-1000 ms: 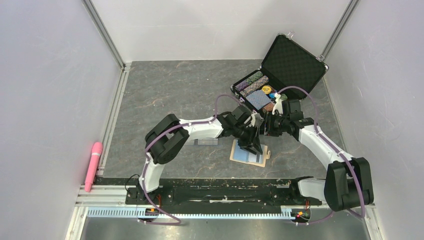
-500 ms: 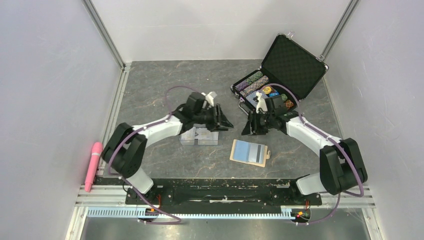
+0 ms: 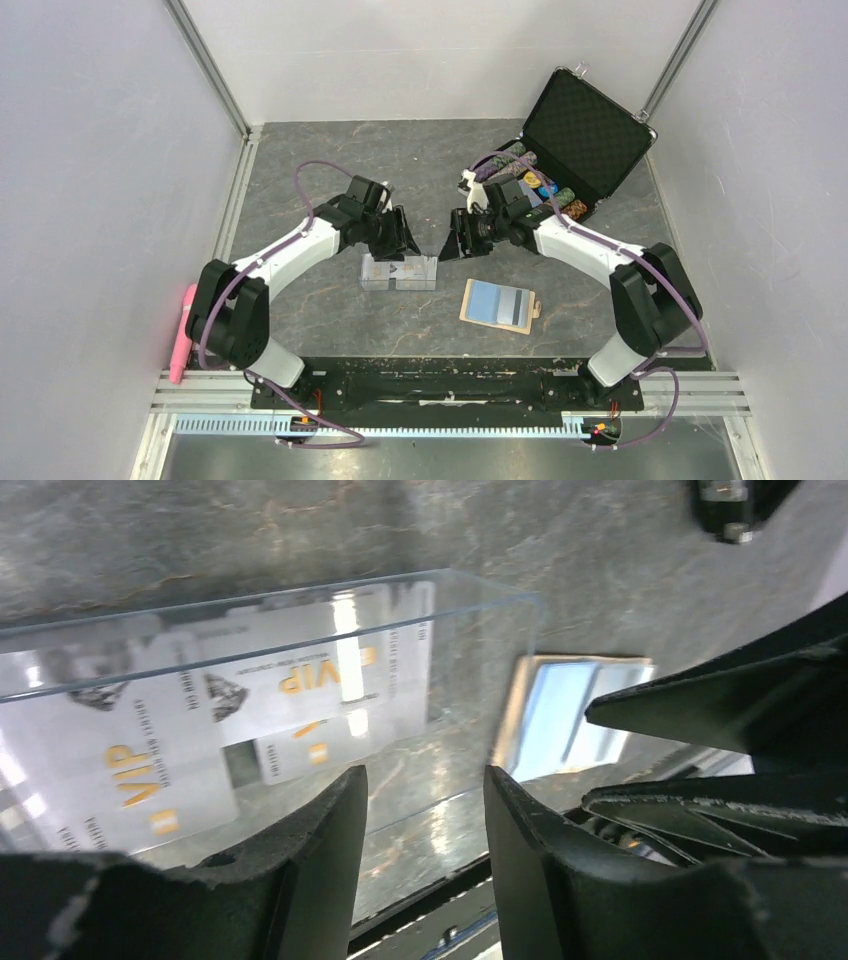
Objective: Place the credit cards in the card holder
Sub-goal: Pick up the credit card from the storage box.
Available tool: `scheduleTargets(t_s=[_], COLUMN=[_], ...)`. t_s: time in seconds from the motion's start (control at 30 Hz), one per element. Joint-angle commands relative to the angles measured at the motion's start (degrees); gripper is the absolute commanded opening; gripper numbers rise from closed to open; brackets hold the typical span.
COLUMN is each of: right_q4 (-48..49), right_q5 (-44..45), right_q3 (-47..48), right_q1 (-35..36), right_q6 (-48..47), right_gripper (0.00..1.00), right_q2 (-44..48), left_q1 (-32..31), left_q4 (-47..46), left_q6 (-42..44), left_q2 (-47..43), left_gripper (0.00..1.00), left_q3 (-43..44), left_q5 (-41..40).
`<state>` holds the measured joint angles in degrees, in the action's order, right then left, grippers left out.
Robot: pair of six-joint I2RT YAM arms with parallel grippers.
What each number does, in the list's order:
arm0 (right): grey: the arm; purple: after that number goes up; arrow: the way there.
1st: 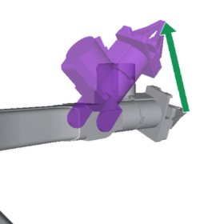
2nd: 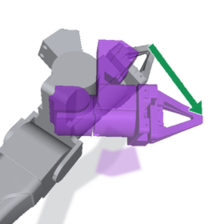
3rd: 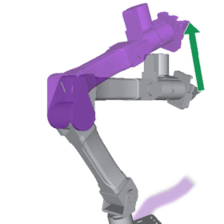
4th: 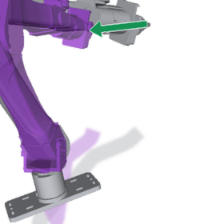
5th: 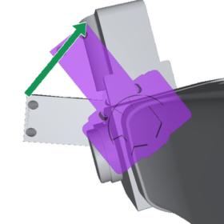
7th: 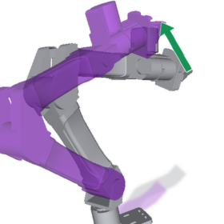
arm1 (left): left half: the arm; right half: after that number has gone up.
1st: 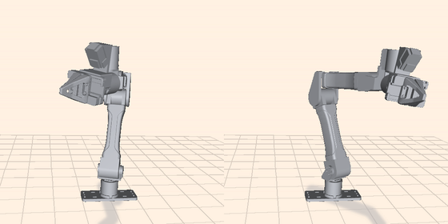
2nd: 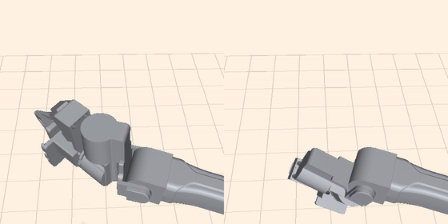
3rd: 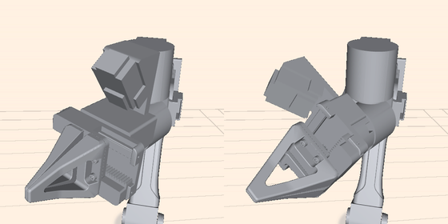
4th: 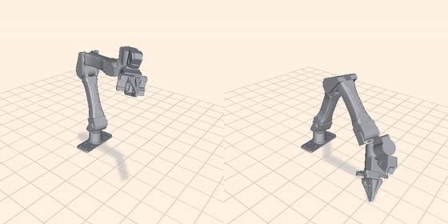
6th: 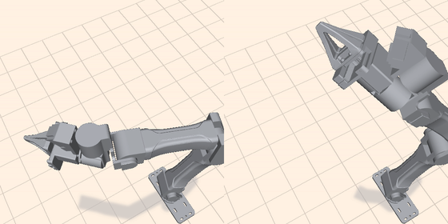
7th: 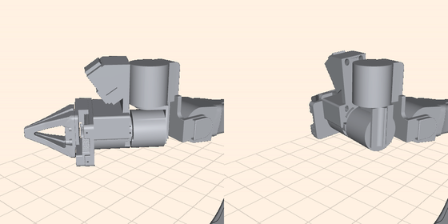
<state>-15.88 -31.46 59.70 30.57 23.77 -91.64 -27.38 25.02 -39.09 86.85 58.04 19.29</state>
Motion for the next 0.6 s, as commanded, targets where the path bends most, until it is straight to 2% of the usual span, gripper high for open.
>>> scheduleTargets(t_s=[0.0,0.4,0.5,0.57], right_q4=[3.7,8.7,8.4,7.3], right_q5=[-2.3,-4.0,-3.3,-2.5], right_q3=[3.4,4.9,6.4,7.7], right_q1=[1.9,4.5,4.9,5.3], right_q6=[2.4,5.0,4.3,3.2], right_gripper=[0.49,0.57,0.53,0.46], right_q2=[-2.9,-9.0,-11.3,-12.9], left_q1=[0.0,-1.5,-1.7,-1.8], left_q4=[11.0,12.3,12.3,12.3], left_q6=[8.8,7.6,7.5,7.5], left_q2=[2.8,10.2,11.6,12.5], left_gripper=[0.53,0.51,0.51,0.51], left_q3=[4.5,8.0,8.6,8.9], left_q5=[-7.3,-11.8,-12.4,-12.9])
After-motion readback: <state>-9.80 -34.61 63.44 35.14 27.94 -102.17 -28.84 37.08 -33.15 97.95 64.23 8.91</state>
